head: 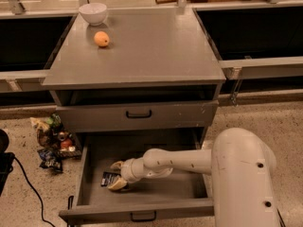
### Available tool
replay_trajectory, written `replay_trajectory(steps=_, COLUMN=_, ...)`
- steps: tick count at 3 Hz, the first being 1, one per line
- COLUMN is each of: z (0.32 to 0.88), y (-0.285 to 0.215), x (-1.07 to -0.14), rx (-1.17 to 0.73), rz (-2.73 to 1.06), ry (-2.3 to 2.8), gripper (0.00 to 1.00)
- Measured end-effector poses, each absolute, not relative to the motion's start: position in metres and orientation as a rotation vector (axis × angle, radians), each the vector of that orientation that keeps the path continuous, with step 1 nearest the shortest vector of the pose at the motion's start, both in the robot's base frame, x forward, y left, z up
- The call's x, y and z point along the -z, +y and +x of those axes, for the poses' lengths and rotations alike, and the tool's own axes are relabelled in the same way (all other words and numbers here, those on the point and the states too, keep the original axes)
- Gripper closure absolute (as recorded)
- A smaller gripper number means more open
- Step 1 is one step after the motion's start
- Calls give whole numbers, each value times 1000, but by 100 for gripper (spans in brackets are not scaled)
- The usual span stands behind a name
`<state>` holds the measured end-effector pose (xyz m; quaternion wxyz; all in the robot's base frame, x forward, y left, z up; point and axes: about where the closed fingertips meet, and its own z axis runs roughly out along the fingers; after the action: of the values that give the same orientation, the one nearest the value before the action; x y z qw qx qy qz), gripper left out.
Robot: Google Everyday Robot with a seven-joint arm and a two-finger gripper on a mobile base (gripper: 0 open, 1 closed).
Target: Pick rxbar blueberry from middle drawer and place on counter
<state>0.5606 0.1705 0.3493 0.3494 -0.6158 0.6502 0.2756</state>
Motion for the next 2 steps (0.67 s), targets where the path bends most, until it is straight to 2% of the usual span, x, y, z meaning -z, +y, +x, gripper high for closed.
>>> replay_trajectory(steps=1, z=561, y=170, x=-354, rx=-714, rz=-1595, ry=1685, gripper=89)
replay_trajectory(steps=2, z=561, y=153, x=-367, rx=-649, rz=-1589, ry=1672, gripper=100)
